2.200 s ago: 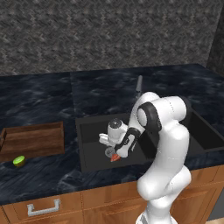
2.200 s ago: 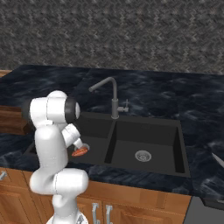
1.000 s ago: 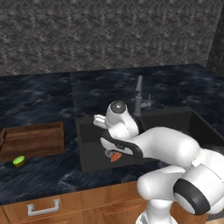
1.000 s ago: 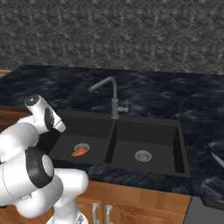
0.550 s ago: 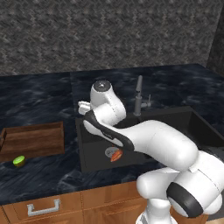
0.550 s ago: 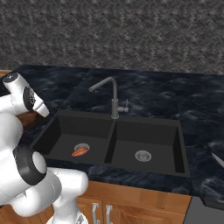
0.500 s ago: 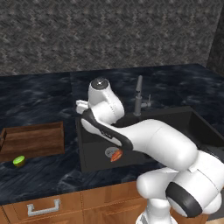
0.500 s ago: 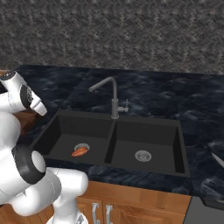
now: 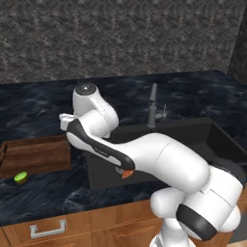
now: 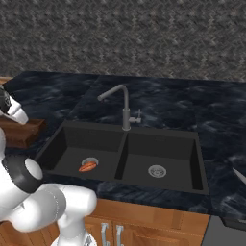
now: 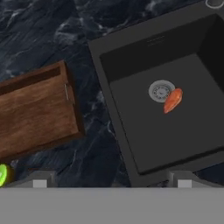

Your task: Pick up all produce items and place them in the sink. Turn on the sink faucet to wash them. Then turn the sink off and put them in the tray.

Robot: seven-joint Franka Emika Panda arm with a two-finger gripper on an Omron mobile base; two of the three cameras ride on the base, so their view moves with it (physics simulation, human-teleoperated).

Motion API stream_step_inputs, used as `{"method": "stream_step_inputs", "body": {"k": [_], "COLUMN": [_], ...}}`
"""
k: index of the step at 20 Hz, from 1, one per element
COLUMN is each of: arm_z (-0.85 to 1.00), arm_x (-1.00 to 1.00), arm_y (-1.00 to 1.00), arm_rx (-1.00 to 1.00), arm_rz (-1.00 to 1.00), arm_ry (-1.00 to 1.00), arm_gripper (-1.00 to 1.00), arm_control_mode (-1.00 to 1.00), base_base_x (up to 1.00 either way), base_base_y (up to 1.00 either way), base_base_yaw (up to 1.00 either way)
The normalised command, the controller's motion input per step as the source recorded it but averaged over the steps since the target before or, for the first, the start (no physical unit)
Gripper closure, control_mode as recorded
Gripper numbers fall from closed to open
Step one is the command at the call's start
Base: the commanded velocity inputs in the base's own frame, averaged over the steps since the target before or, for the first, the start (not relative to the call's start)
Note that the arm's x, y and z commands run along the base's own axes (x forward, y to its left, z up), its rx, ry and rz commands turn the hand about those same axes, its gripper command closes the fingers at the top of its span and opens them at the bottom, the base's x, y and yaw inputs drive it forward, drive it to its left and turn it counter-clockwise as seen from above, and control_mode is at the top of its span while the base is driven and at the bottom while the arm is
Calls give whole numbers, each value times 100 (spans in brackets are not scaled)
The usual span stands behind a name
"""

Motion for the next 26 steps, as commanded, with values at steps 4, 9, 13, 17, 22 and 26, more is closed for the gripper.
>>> {"method": "stream_step_inputs", "body": {"k": [4, 9, 13, 17, 22, 26], "arm_z": [-8, -23, -33, -34, -37, -41], "arm_x": [-4, 0, 0, 0, 0, 9], "arm_y": [87, 85, 84, 79, 69, 57], "arm_rx": [3, 2, 0, 0, 0, 0], "arm_rz": [10, 8, 7, 6, 3, 0], "arm_ry": [4, 5, 2, 1, 0, 0], "arm_gripper": [-100, -100, -100, -100, -100, -100], "arm_control_mode": [-100, -100, -100, -100, -100, -100], "base_base_x": [0, 0, 0, 0, 0, 0], "base_base_y": [0, 0, 0, 0, 0, 0], "base_base_yaw": [0, 0, 0, 0, 0, 0]}}
